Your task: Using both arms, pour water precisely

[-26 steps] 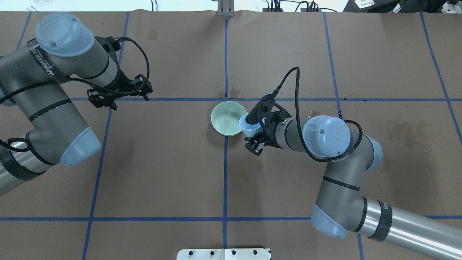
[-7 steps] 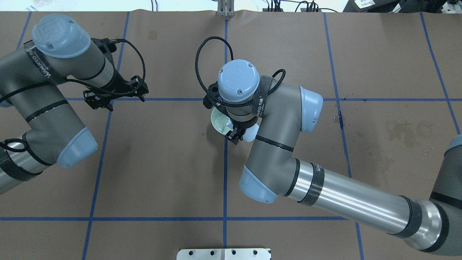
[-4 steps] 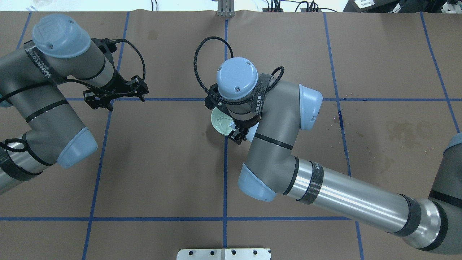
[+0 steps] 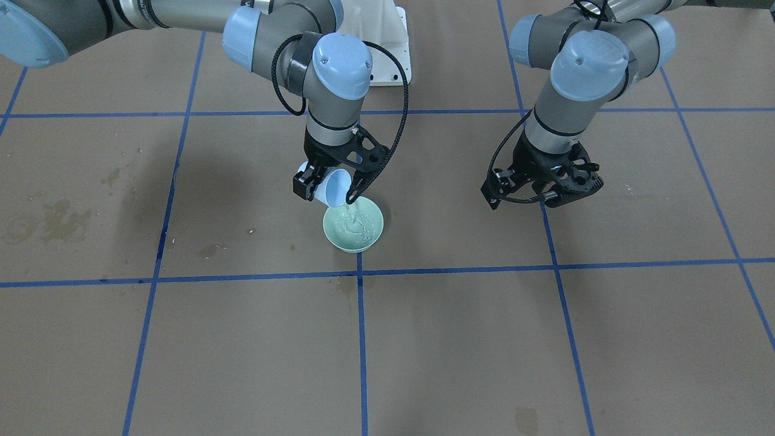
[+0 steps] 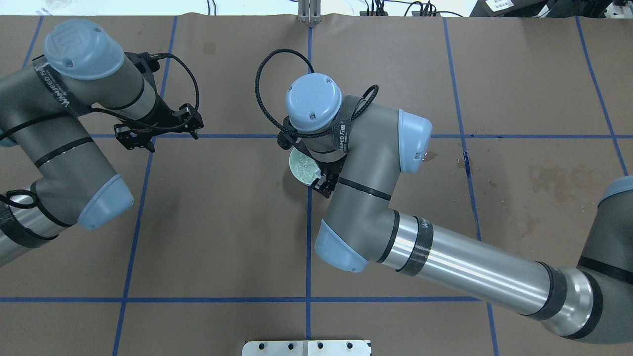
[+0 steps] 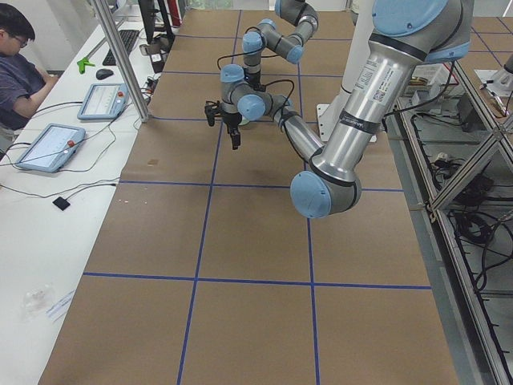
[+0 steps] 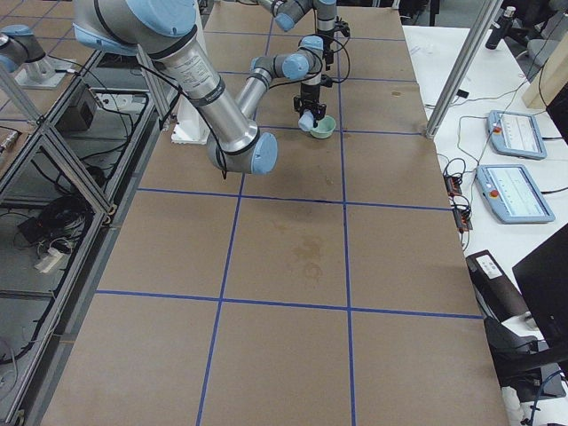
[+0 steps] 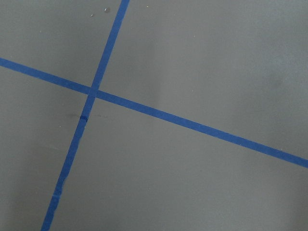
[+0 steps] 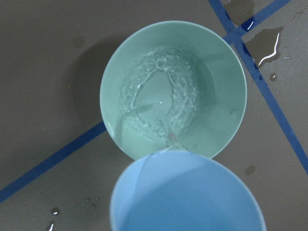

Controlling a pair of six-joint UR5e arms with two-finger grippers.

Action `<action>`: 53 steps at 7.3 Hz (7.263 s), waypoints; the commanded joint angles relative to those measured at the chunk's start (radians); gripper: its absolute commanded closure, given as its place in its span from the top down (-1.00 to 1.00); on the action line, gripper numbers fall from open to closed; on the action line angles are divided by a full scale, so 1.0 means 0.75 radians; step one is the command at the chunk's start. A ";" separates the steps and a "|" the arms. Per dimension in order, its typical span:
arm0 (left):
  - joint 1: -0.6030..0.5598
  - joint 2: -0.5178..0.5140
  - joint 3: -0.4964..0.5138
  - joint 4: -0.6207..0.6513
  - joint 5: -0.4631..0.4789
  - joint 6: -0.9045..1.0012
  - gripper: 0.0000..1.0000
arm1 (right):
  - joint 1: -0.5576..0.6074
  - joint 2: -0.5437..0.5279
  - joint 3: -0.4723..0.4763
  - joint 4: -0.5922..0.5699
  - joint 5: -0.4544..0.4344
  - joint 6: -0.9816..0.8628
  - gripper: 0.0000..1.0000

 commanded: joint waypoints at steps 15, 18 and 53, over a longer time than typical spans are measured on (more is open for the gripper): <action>0.180 -0.163 0.110 -0.311 0.076 -0.047 1.00 | 0.638 -1.021 0.243 1.451 -0.327 0.577 -1.00; 0.188 -0.196 0.147 -0.309 0.076 -0.047 1.00 | 0.675 -1.048 -0.113 1.875 -0.421 0.671 -1.00; 0.178 -0.153 0.131 -0.297 0.076 -0.094 1.00 | -0.341 -1.625 -0.077 2.304 -1.597 1.440 0.99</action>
